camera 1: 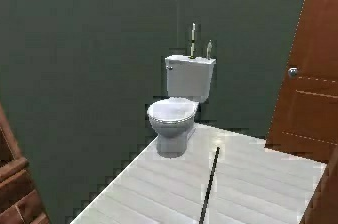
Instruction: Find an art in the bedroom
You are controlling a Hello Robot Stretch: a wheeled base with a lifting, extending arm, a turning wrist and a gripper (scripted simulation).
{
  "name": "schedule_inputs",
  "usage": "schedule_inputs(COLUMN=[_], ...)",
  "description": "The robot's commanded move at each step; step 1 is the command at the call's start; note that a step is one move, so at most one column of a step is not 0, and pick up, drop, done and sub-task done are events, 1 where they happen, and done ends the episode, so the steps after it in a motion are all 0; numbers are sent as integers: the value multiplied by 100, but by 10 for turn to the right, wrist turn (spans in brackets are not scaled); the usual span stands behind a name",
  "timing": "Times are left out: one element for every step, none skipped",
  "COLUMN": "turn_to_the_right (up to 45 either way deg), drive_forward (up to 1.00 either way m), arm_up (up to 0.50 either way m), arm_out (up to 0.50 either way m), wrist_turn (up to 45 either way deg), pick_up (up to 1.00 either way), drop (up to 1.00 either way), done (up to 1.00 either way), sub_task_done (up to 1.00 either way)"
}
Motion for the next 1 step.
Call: schedule_inputs(turn_to_the_right=[0], drive_forward=[45], arm_up=[0], arm_out=[0], wrist_turn=[0], pick_up=[0], drop=[0], done=[0], sub_task_done=[0])
